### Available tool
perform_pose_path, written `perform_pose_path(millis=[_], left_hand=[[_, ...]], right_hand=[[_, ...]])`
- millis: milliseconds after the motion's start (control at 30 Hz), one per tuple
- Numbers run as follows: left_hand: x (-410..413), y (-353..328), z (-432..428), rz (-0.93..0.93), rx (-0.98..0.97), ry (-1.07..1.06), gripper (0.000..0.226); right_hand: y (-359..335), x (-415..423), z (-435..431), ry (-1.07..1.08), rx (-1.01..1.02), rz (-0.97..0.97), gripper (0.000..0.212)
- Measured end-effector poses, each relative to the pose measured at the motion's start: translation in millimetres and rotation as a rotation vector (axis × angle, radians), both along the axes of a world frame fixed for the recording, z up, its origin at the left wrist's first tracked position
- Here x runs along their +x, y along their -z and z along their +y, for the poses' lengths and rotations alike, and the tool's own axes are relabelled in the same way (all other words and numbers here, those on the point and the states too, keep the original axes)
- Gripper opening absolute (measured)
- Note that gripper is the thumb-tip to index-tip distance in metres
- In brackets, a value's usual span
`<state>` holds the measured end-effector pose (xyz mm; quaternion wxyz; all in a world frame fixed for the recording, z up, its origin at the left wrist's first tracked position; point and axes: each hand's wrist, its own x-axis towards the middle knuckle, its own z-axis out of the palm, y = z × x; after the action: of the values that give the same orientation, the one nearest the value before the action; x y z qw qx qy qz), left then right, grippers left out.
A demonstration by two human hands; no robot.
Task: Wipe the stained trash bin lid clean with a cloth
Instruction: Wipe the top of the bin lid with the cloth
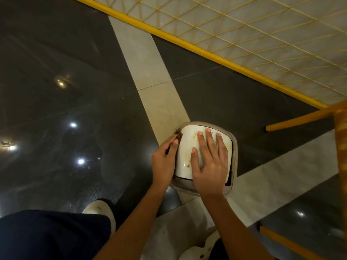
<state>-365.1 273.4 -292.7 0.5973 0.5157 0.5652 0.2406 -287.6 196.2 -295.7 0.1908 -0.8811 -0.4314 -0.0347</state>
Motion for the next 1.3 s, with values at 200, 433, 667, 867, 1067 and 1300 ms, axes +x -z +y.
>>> perform_pose_path(millis=[200,433,667,867,1067,1300], left_hand=[[15.0,-0.8,13.9,0.029,0.034,0.023,0.028],[-5.7,-1.9,-16.2,0.008,0.028,-0.035,0.029],[2.2,-8.2,-9.1,0.031,0.054,-0.029,0.030],[-10.2,-2.3,-24.9,0.033,0.036,-0.092,0.028],[-15.8,-8.9,-39.9,0.011,0.063,-0.094,0.029],[-14.7,-6.0,-40.4,0.032,0.001,-0.153,0.028]], right_hand=[[-1.2,0.2,0.3,-0.003,0.008,0.004,0.050],[-0.3,-0.2,0.6,0.002,0.000,-0.007,0.051],[0.0,0.0,-0.4,0.001,0.001,-0.003,0.051],[-1.1,-0.7,0.3,0.004,-0.019,-0.014,0.050],[-3.1,-0.9,0.5,0.011,-0.038,0.007,0.053],[-4.8,-1.2,0.8,0.004,-0.020,0.019,0.054]])
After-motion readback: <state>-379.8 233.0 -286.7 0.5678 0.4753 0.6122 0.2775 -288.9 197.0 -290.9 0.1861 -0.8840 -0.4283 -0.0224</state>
